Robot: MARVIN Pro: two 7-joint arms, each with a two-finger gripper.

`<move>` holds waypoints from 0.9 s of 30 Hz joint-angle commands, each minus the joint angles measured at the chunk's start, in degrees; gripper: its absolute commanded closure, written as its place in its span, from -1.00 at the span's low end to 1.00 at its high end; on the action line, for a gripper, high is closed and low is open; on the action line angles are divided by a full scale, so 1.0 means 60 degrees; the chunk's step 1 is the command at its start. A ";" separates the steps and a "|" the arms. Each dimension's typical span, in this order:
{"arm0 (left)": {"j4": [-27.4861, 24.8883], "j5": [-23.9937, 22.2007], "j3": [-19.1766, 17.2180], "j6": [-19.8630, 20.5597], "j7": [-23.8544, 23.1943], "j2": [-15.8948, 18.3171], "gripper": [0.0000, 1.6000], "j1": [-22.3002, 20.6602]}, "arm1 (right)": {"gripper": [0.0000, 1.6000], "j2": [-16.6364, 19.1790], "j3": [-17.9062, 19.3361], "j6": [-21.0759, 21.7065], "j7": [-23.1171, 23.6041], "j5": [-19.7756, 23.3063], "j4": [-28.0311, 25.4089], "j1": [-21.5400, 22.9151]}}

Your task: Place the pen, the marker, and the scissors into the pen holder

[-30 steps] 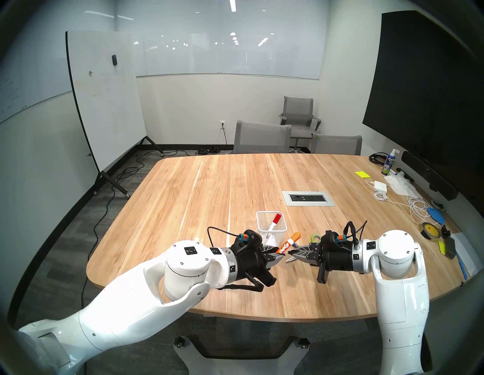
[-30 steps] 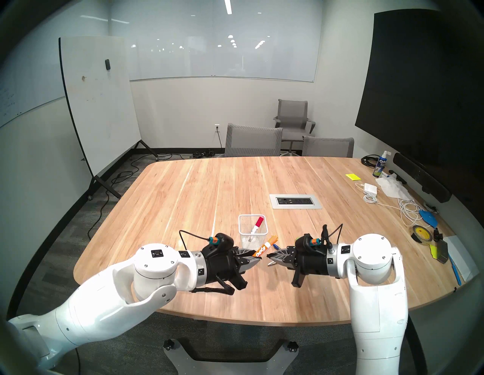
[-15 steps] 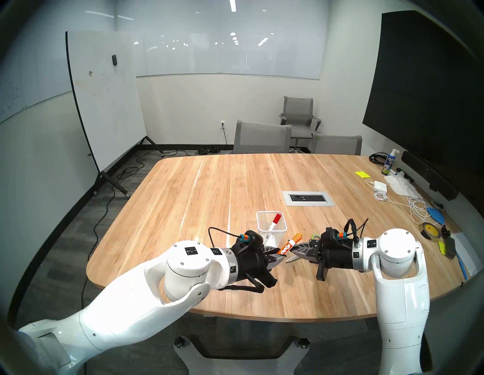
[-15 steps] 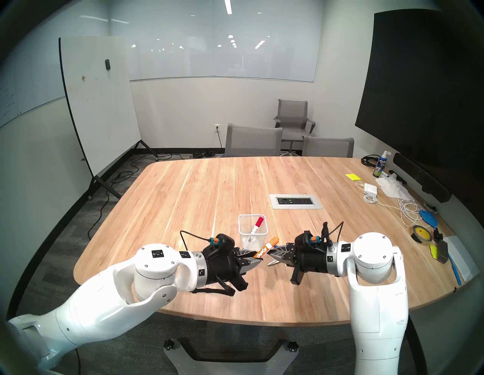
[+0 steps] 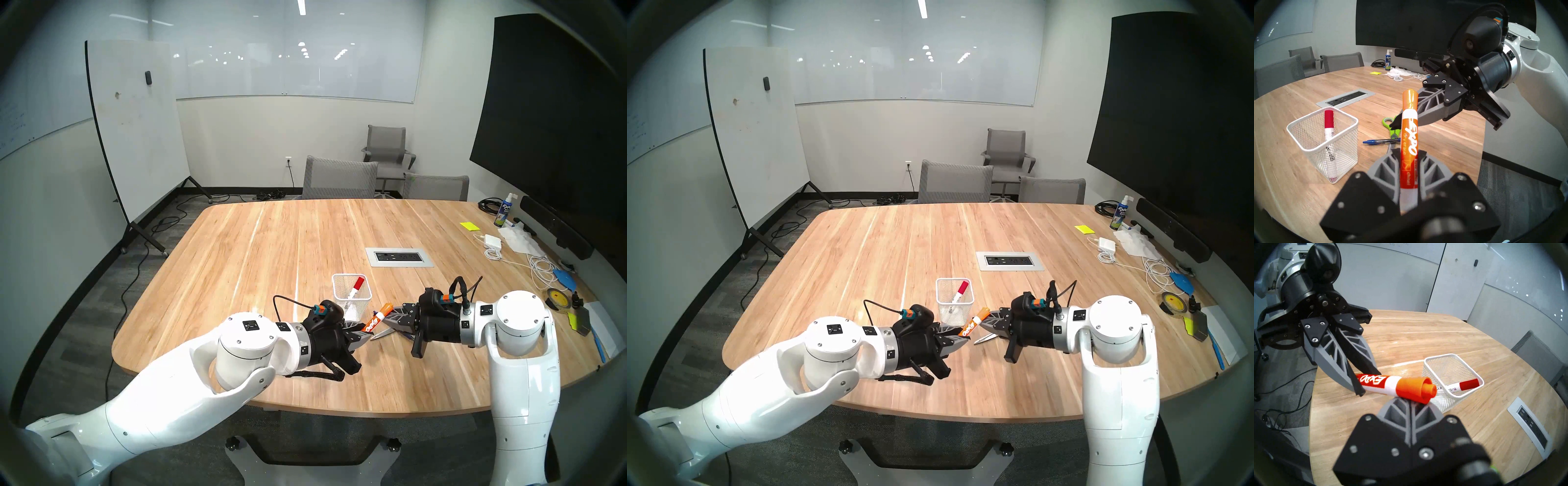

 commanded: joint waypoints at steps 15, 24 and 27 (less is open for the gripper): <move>0.0012 -0.0013 0.0055 -0.0050 -0.0024 -0.0207 1.00 -0.0112 | 1.00 -0.0209 -0.0193 0.0121 0.0158 0.0048 -0.0579 0.0046; 0.0050 -0.0010 0.0071 -0.0102 -0.0037 -0.0211 1.00 -0.0098 | 1.00 -0.0230 -0.0190 0.0125 0.0186 0.0050 -0.0543 0.0033; 0.0054 -0.0009 0.0073 -0.0119 -0.0031 -0.0209 1.00 -0.0091 | 1.00 -0.0234 -0.0193 0.0120 0.0188 0.0048 -0.0531 0.0031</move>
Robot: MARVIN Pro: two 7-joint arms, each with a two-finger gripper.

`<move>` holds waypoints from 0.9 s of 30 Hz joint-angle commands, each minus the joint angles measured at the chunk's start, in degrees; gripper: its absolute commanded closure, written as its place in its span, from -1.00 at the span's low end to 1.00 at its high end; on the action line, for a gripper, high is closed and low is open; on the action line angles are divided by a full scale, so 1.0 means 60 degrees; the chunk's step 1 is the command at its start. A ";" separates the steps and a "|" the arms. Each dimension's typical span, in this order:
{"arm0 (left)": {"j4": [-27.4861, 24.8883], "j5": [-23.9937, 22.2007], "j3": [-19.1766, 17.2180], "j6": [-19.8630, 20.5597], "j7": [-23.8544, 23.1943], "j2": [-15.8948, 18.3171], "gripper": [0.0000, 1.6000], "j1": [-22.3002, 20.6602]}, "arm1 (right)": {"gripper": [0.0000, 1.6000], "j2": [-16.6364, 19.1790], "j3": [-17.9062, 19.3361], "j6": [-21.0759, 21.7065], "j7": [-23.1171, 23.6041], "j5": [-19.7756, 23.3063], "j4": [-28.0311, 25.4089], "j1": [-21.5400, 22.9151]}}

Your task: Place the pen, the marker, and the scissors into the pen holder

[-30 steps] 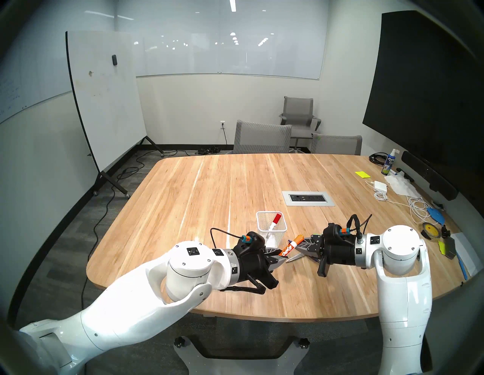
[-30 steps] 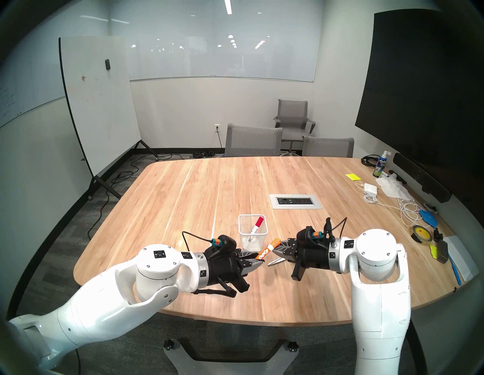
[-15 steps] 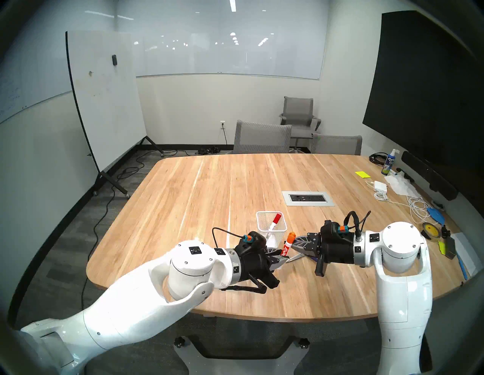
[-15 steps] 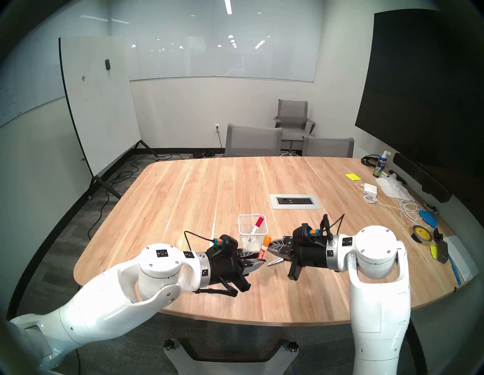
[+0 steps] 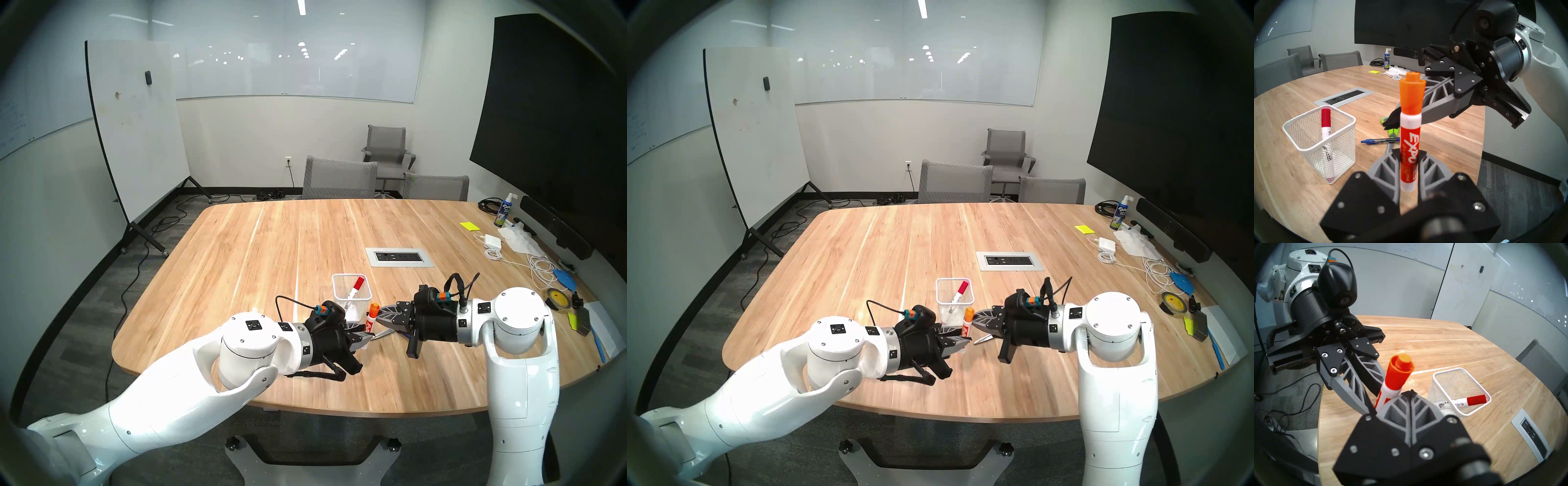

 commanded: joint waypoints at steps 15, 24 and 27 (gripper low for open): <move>-0.0044 -0.0015 0.0002 -0.0142 -0.0008 -0.0135 1.00 -0.0049 | 1.00 -0.0054 0.0057 -0.0058 0.0031 0.0090 -0.0066 0.0053; -0.0265 -0.0040 -0.0116 -0.0100 0.0145 0.0022 1.00 0.0069 | 1.00 0.0027 0.0195 -0.0087 -0.0007 0.0026 0.0121 0.0206; -0.0361 -0.0069 -0.0174 -0.0115 0.0181 0.0118 1.00 0.0127 | 1.00 0.0041 0.0245 -0.0137 0.0009 0.0023 0.0130 0.0211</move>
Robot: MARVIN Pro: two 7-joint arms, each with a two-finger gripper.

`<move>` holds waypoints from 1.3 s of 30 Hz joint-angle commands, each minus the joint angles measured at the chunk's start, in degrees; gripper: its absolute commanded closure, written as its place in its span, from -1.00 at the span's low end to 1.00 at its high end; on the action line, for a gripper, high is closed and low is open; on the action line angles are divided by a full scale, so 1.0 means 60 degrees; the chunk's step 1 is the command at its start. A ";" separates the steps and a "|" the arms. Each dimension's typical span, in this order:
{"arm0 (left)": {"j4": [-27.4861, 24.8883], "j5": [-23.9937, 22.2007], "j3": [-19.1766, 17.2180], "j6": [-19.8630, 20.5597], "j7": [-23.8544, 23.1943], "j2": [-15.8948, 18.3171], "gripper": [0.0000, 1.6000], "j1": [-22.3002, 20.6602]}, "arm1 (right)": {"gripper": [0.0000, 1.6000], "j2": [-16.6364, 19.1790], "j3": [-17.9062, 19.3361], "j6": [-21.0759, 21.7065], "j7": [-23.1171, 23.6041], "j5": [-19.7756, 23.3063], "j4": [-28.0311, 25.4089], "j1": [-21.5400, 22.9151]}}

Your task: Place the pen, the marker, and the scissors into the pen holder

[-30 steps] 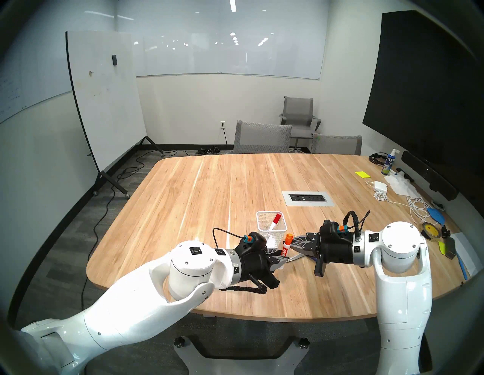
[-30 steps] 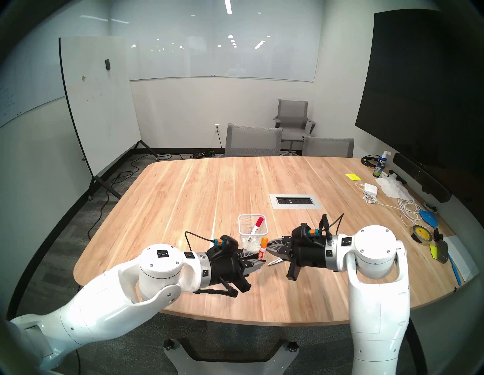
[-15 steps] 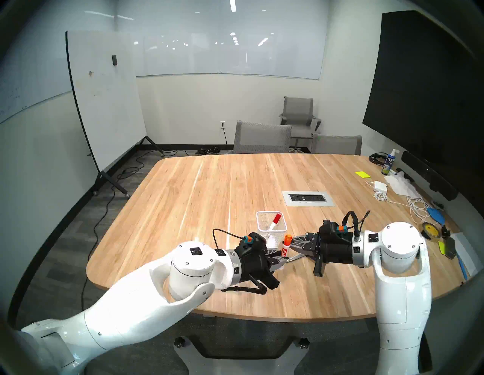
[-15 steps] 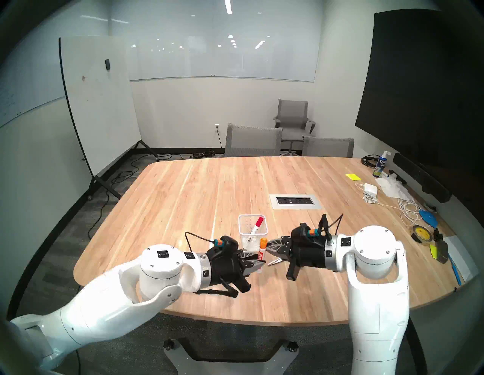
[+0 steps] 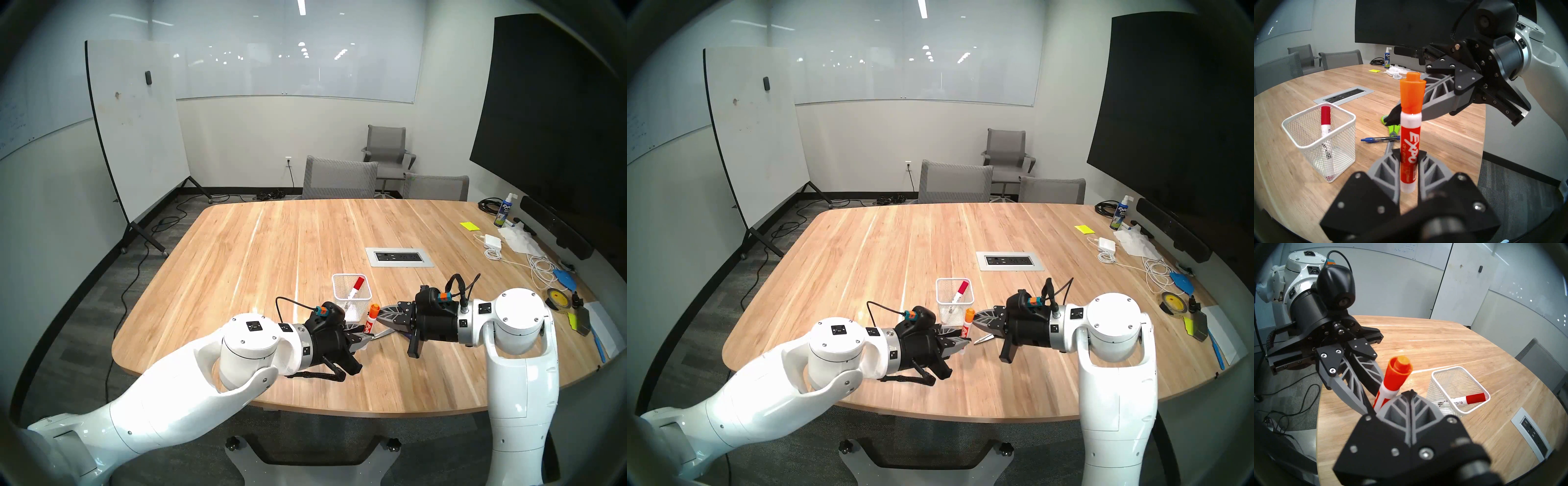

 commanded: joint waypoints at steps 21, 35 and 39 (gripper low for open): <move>-0.0793 -0.0099 -0.0329 -0.0272 0.0455 0.0547 1.00 0.0436 | -0.72 0.0428 0.0332 -0.0213 0.0213 0.0315 0.0019 0.0180; -0.0773 0.0046 -0.0251 -0.0400 0.0444 0.0589 1.00 0.0371 | -1.00 0.1473 0.0319 0.0640 0.0213 0.1444 -0.0459 -0.0121; -0.0733 0.0099 -0.0253 -0.0433 0.0396 0.0558 1.00 0.0376 | -1.00 0.1824 0.0298 0.1138 0.0213 0.1969 -0.0415 -0.0067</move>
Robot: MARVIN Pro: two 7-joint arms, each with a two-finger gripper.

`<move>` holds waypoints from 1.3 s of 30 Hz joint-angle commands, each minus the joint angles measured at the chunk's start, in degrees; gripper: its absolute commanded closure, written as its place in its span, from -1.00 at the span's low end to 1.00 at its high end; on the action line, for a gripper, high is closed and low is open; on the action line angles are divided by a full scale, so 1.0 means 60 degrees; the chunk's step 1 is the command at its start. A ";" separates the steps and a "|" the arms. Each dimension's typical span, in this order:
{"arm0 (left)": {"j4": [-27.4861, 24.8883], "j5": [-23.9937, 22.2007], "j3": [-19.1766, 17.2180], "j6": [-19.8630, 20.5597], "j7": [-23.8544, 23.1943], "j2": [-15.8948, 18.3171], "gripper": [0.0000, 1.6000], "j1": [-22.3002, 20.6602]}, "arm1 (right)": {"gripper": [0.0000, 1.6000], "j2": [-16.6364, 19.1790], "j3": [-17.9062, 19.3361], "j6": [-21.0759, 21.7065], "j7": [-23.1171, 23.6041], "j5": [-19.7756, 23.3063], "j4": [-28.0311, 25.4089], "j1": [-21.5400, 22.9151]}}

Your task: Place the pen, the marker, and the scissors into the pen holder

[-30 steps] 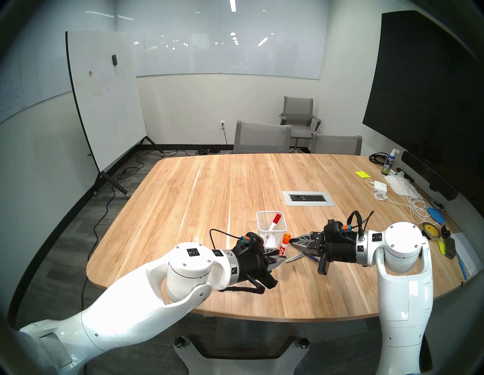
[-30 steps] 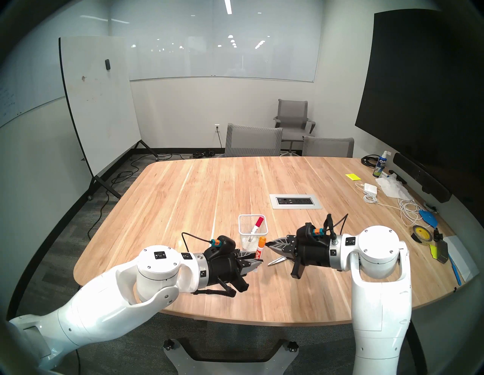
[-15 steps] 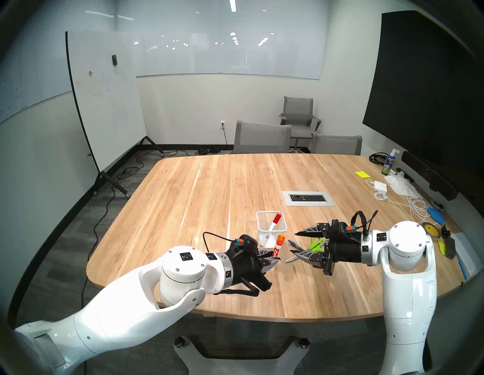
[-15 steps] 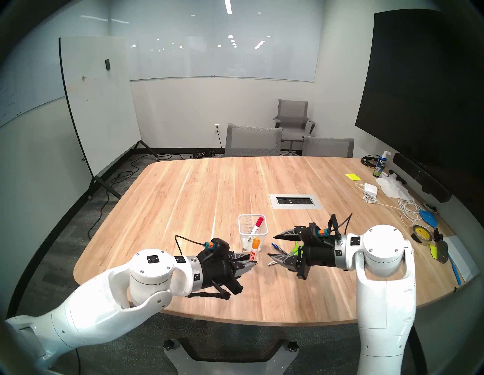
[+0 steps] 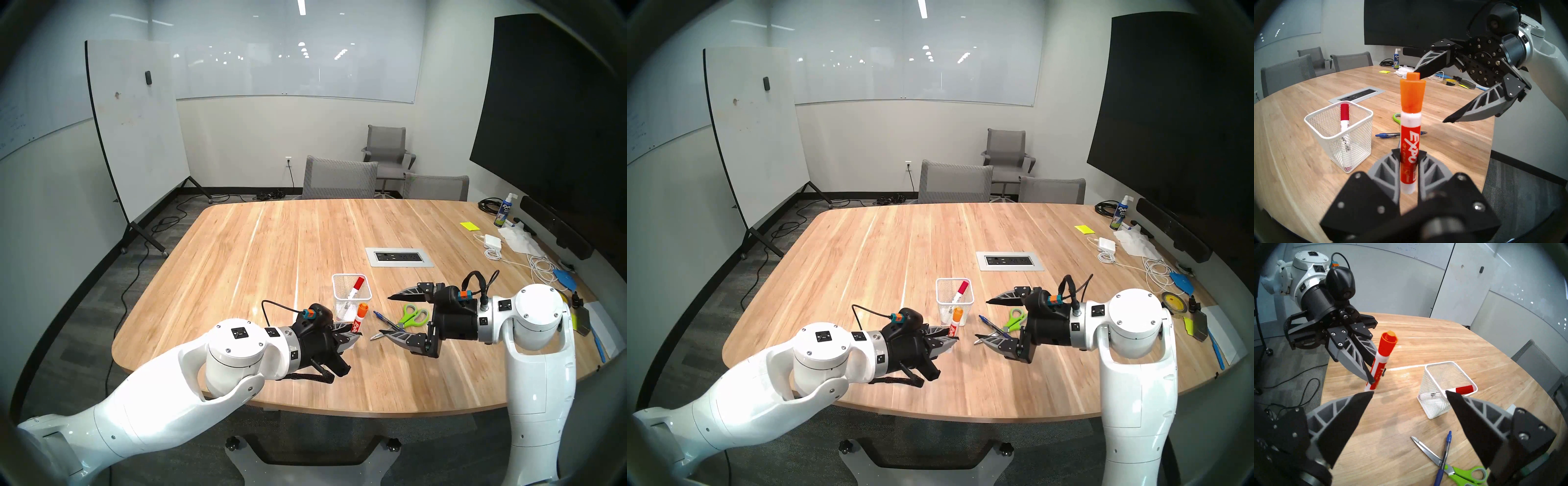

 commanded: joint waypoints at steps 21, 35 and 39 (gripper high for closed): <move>0.0067 0.0190 -0.0005 -0.0236 -0.0262 -0.0383 1.00 -0.0230 | -1.00 0.2795 -0.0855 0.1979 -0.0298 0.3756 0.0356 0.0098; 0.0509 0.0383 0.0141 -0.0296 -0.0507 -0.0835 1.00 -0.0660 | -1.00 0.3381 -0.1271 0.1883 -0.0582 0.4511 0.0354 -0.0018; 0.0654 0.0439 0.0194 -0.0279 -0.0587 -0.1005 1.00 -0.0815 | -1.00 0.3459 -0.1342 0.1816 -0.0674 0.4630 0.0374 -0.0053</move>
